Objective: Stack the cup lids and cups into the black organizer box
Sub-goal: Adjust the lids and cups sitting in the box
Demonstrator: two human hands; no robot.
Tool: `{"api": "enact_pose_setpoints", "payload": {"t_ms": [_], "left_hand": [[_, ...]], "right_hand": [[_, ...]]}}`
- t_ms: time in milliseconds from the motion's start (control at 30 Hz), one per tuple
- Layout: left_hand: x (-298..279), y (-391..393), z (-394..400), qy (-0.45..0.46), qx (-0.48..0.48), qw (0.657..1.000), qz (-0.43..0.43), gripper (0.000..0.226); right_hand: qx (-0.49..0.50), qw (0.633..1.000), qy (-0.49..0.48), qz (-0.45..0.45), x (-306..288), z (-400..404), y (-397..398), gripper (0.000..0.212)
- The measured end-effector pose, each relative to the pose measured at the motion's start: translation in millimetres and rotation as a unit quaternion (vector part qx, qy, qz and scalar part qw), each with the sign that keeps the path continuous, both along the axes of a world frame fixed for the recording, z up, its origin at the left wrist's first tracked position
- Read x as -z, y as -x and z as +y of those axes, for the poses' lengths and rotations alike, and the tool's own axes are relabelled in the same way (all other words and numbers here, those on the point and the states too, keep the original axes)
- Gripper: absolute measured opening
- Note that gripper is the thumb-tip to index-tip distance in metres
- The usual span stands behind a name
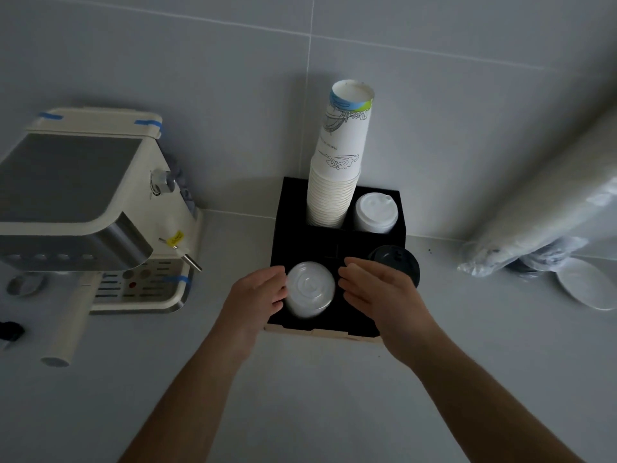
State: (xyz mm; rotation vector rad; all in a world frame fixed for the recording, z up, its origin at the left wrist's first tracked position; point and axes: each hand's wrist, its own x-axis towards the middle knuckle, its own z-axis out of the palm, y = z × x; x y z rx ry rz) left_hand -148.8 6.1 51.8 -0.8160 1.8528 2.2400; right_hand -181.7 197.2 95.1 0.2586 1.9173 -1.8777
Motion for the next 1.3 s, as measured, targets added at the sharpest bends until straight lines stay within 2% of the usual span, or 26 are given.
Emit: {"api": "enact_pose_setpoints", "payload": {"t_ms": [167, 300, 467, 633, 767, 867, 1000, 1100, 1167, 1233, 1300], "left_hand": [[-23, 8, 2, -0.027, 0.005, 0.999, 0.028, 0.016], [-29, 24, 10, -0.025, 0.025, 0.998, 0.043, 0.016], [-32, 48, 22, -0.007, 0.062, 0.997, 0.051, 0.02], [-29, 74, 36, 0.02, 0.093, 0.994, 0.053, 0.022], [-20, 96, 49, 0.093, 0.142, 0.983, 0.074, 0.014], [-16, 113, 58, 0.179, 0.179, 0.963, 0.095, 0.023], [-16, 131, 69, 0.268, 0.228, 0.928, 0.123, 0.032], [-9, 142, 78, 0.317, 0.251, 0.903, 0.144, 0.02], [-4, 147, 85, 0.334, 0.261, 0.893, 0.147, 0.022], [0, 151, 89, 0.337, 0.265, 0.889, 0.159, 0.011], [1, 153, 91, 0.348, 0.262, 0.884, 0.173, 0.019]], "right_hand": [[0.029, 0.996, 0.077, 0.013, -31, 22, 10, 0.023], [0.066, 0.994, 0.063, 0.054, -49, 40, 36, 0.019], [0.067, 0.993, -0.011, 0.099, -57, 57, 79, 0.012], [0.048, 0.962, -0.213, 0.164, -34, 70, 120, 0.008], [0.003, 0.926, -0.338, 0.166, -14, 76, 147, 0.033], [-0.069, 0.891, -0.415, 0.171, 0, 76, 163, 0.046], [-0.127, 0.878, -0.427, 0.177, 14, 74, 181, 0.065], [-0.189, 0.856, -0.446, 0.179, 19, 71, 191, 0.079], [-0.22, 0.844, -0.456, 0.181, 22, 68, 196, 0.083], [-0.229, 0.832, -0.468, 0.189, 25, 64, 199, 0.085], [-0.218, 0.825, -0.481, 0.203, 26, 60, 201, 0.086]]}}
